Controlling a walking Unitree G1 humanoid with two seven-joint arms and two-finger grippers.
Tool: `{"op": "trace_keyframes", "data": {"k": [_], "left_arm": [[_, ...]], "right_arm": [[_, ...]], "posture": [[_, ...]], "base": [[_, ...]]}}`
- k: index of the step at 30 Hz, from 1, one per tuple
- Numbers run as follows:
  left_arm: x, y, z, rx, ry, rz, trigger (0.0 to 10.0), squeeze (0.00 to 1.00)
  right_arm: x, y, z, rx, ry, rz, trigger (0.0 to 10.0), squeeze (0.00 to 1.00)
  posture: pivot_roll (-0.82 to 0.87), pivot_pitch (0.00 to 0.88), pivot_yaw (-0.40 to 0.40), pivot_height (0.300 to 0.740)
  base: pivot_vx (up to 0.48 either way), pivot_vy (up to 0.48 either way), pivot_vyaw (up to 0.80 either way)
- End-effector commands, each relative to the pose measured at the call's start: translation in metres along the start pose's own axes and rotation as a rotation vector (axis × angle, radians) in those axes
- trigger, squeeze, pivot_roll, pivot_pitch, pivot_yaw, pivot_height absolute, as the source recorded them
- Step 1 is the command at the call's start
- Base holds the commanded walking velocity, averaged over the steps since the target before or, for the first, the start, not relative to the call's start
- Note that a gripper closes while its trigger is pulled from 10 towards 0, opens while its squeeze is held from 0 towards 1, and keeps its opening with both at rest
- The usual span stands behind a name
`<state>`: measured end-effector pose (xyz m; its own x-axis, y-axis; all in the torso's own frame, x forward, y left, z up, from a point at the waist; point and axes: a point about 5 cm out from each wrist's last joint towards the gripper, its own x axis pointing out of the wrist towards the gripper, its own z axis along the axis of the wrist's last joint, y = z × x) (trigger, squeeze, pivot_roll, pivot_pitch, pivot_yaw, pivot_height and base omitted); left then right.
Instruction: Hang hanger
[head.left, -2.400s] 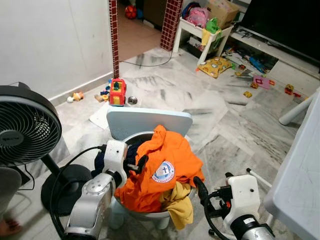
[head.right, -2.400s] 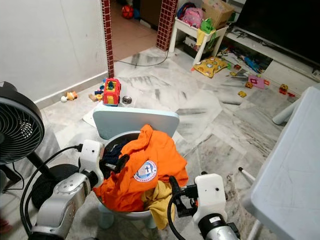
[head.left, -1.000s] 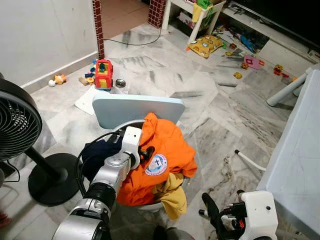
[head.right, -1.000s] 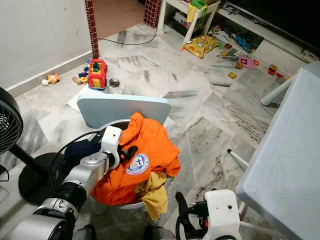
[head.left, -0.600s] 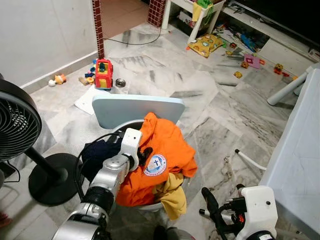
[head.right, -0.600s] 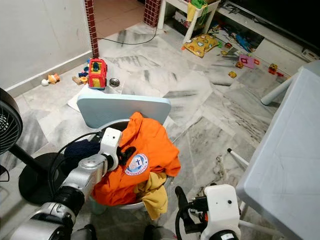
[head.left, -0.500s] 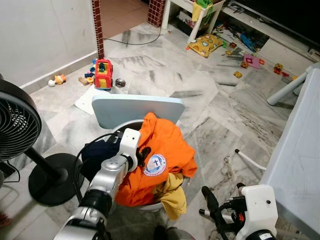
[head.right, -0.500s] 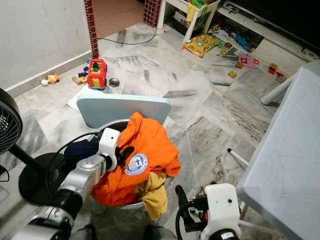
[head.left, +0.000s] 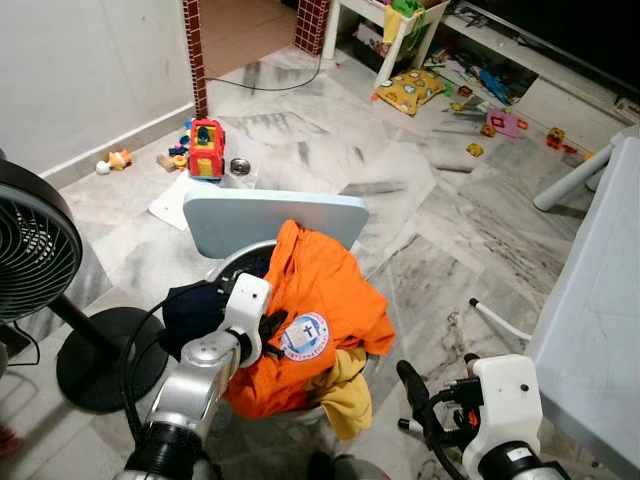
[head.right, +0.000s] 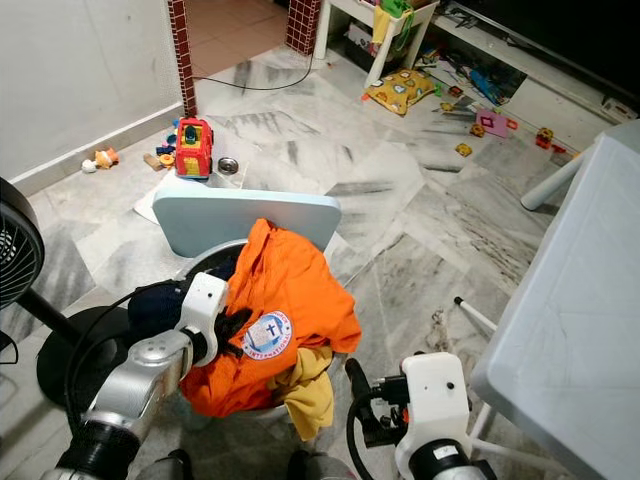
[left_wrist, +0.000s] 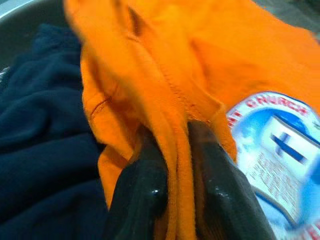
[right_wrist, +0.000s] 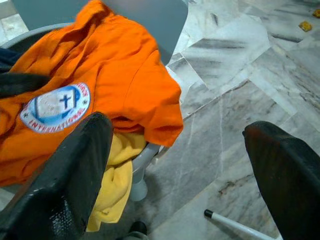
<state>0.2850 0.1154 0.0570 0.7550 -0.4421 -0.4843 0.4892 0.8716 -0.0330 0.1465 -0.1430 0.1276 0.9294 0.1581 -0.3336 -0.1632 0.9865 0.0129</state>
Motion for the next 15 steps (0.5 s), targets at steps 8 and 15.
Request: {"op": "trace_keyframes", "data": {"k": [8,15], "left_arm": [[-0.014,-0.044,-0.003,0.095,0.034,-0.240,0.0,0.00],[-0.027,-0.062,-0.001,0.206,0.066,-0.399,0.0,0.00]], "right_arm": [[0.003,-0.006,-0.002,-0.012,0.006,-0.014,10.0,0.00],[0.006,-0.007,-0.001,-0.017,0.000,-0.012,10.0,0.00]], "posture": [[-0.09,0.153,-0.181,0.740],[-0.09,0.147,-0.179,0.740]], "base": [[0.000,0.000,0.00],[0.000,0.000,0.00]]}}
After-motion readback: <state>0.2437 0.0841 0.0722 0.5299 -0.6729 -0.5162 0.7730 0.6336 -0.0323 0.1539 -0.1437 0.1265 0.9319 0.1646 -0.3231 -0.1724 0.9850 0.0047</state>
